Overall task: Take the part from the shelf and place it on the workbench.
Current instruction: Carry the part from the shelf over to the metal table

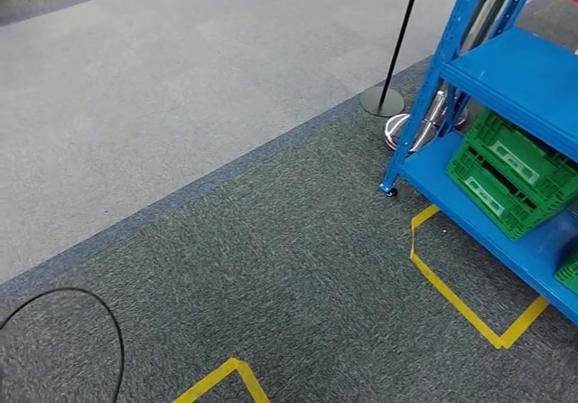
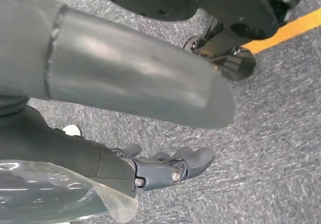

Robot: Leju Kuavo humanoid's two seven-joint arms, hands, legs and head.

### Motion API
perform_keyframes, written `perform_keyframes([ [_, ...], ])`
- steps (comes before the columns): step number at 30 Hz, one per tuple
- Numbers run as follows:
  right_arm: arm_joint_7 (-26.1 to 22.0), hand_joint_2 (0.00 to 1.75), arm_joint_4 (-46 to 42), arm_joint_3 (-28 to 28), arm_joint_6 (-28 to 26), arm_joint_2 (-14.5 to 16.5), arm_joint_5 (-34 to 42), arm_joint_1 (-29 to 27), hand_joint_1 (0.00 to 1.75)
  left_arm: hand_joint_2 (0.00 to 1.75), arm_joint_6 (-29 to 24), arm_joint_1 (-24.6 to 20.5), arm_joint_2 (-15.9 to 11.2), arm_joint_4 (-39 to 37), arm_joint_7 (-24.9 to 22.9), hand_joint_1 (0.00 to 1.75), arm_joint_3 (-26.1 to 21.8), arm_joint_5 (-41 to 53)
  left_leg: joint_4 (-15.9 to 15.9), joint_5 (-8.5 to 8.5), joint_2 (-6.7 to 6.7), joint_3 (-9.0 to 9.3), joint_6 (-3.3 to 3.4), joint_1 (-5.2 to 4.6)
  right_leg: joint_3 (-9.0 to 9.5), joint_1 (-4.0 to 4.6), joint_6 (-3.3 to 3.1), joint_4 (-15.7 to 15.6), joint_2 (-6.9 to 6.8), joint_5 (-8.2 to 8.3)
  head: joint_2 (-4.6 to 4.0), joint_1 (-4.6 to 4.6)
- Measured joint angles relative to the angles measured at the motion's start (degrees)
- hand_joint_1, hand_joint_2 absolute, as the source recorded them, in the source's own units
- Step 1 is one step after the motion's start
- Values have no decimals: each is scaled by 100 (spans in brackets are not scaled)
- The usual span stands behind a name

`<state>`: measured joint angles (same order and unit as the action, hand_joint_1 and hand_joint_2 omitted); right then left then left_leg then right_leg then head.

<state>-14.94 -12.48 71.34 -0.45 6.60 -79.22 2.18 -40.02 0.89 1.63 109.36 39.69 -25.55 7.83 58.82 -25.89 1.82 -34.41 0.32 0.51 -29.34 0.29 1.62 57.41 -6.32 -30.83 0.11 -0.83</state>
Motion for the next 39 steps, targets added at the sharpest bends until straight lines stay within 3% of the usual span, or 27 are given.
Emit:
perform_keyframes([
  [2, 19, 0, 0, 0, 5, 0, -3, 3, 0, 175, 0, -8, 14, 14, 0, 175, -12, 4, -25, 24, -106, -2, 77, 16, -184, -25, 43, 386, 290, -253, 0, 22],
  [3, 25, 0, 0, 0, 8, 1, -5, -5, 0, 175, 0, -12, 22, 18, 0, 175, -14, 5, -25, 26, -159, -9, 101, 11, -364, -32, 46, 767, 460, -440, 0, 34],
  [5, 34, 0, 1, 0, 13, 2, -9, -29, 0, 175, 0, -13, 38, 18, 0, 175, -18, 5, -23, 30, -294, -20, 127, -8, -756, -32, 35, 1523, 600, -703, 0, 37],
  [6, 37, 0, 1, 0, 14, 2, -10, -40, 0, 175, 0, -11, 45, 18, 0, 175, -19, 4, -22, 31, -372, -21, 132, -18, -864, -31, 21, 1681, 621, -687, 0, 37],
  [7, 39, 0, 1, 0, 15, 2, -11, -45, 0, 175, 0, -11, 52, 18, 0, 175, -21, 4, -21, 33, -453, -18, 133, -27, -862, -30, 1, 1600, 639, -554, 0, 37],
  [8, 38, 0, 0, 0, 16, 2, -13, -45, 0, 175, 0, -12, 58, 19, 0, 175, -21, 6, -20, 33, -532, -12, 133, -32, -757, -28, -27, 1313, 679, -338, 0, 38],
  [10, 29, 0, 0, 0, 18, -2, -17, -37, 0, 175, 1, -21, 66, 19, 0, 175, -21, 19, -10, 36, -678, -12, 121, -38, -432, -35, -83, 522, 916, 62, 0, 34],
  [12, -3, 0, 0, 0, 17, -7, -23, -31, 0, 175, 2, -44, 73, 18, 0, 175, -17, 51, 4, 55, -816, -51, 74, -23, -217, -36, -99, 86, 1093, 177, 0, 34],
  [14, -46, 0, 0, 0, 18, -8, -37, -23, 0, 175, 2, -57, 85, 18, 0, 175, -14, 114, 0, 90, -946, -94, 0, 6, -160, -25, -108, 28, 1019, 165, 0, 34],
  [15, -64, 0, 0, 0, 19, -7, -45, -19, 0, 175, 2, -55, 91, 18, 0, 175, -15, 151, 22, 80, -912, -114, -28, 8, -145, -27, -132, 3, 948, 182, 0, 31],
  [17, -86, 0, 0, 0, 20, -3, -57, -16, 0, 175, 2, -87, 103, 17, 0, 175, -12, 218, 307, -103, -622, -241, -74, -5, -109, -38, -189, -52, 788, 208, 0, 5],
  [19, -92, 0, 0, 0, 21, -2, -65, -25, 0, 175, 2, -138, 116, 15, 0, 175, -1, 264, 972, -456, -315, -527, -119, 8, -89, -28, -225, -66, 623, 198, 0, -17],
  [21, -90, 0, 0, 0, 22, -2, -75, -30, 0, 175, 3, -155, 137, 9, 0, 175, 10, 318, 1504, -635, -253, -750, -163, 43, -80, -22, -229, -63, 459, 179, 0, -19],
  [22, -88, 0, 0, 0, 25, -2, -82, -27, 0, 175, 3, -155, 146, 7, 0, 175, 12, 343, 1502, -572, -236, -734, -179, 57, -73, -23, -221, -61, 380, 167, 0, -19],
  [23, -84, 0, 0, 0, 29, -2, -94, -25, 0, 175, 4, -157, 155, 5, 0, 175, 14, 359, 1284, -416, -203, -613, -190, 68, -58, -26, -208, -60, 305, 152, 0, -20],
  [25, -66, 0, 0, 0, 47, 1, -120, -24, 0, 175, 4, -176, 162, 3, 0, 175, 17, 362, 549, -87, 23, -228, -189, 47, -17, -11, -162, -54, 169, 108, 0, -23],
  [27, -38, 0, 0, 0, 72, 2, -144, -28, 0, 175, 4, -216, 166, -3, 0, 175, 32, 351, 87, 1, 240, -12, -138, -2, -6, 24, -113, -34, 74, 67, 0, -26],
  [29, -25, 0, 0, 0, 84, 2, -155, -30, 0, 175, 4, -239, 169, -6, 0, 175, 43, 347, 14, -27, 274, 4, -96, -21, -18, 42, -94, -18, 43, 52, 0, -26],
  [39, -20, 0, 0, 0, 91, 2, -157, -30, 0, 175, 4, -248, 169, -8, 0, 175, 56, 347, 46, -31, 263, -16, -67, -18, -12, 44, -88, -26, 18, 51, 0, -21],
])
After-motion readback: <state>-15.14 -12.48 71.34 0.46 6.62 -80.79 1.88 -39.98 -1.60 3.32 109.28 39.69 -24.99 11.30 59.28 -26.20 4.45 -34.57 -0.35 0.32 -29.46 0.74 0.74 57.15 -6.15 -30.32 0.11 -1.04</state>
